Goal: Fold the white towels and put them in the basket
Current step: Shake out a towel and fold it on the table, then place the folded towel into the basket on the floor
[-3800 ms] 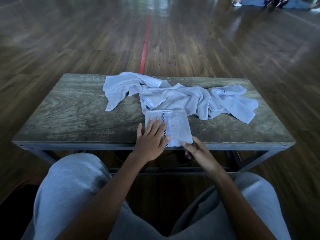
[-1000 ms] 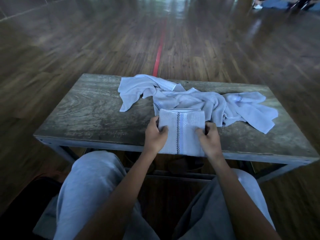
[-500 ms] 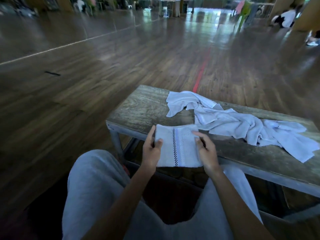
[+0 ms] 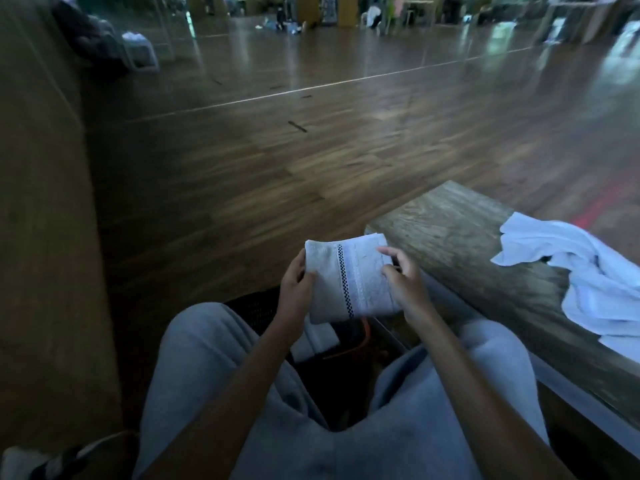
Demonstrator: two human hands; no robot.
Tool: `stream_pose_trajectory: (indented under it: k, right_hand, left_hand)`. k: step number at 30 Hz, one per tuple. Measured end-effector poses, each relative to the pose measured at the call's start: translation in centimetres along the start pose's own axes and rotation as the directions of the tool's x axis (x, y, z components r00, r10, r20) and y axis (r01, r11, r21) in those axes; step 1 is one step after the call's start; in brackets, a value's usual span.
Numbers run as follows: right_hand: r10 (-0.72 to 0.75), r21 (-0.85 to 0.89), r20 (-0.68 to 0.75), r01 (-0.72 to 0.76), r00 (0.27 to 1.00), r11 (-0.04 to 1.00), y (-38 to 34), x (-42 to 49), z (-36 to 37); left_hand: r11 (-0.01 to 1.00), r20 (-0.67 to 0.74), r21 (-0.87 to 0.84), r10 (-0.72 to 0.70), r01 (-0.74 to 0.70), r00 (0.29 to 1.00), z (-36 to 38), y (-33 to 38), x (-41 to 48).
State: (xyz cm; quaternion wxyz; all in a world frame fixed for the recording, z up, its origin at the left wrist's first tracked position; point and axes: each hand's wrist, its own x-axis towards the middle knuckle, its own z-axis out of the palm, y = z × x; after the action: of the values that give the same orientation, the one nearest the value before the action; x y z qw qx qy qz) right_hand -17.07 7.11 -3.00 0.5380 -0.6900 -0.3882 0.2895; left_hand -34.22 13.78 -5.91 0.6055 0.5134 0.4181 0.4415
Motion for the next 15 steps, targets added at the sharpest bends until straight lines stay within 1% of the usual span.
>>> stream_pose_trajectory:
  k: [3, 5, 11, 15]
  right_hand:
    - [0.036, -0.037, 0.125, -0.032, 0.992, 0.999, 1.1, 1.7, 2.7]
    - [0.074, -0.07, 0.172, -0.062, 0.982, 0.996, 2.6, 3.0, 4.4]
    - [0.242, -0.175, 0.241, -0.203, 0.94, 0.963, 9.2, 8.0, 9.7]
    - [0.346, -0.279, 0.283, -0.269, 0.895, 0.922, 15.0, 11.7, 13.6]
  left_hand:
    - [0.998, -0.066, 0.026, -0.061, 0.062, 0.996, -2.4, -1.3, 0.9]
    - [0.993, -0.099, 0.047, -0.104, 0.109, 0.99, -3.5, -2.6, 1.6]
    - [0.961, -0.201, 0.087, -0.239, 0.261, 0.95, -5.8, -10.1, 6.0]
    - [0.929, -0.266, 0.066, -0.336, 0.365, 0.904, -7.2, -16.2, 9.6]
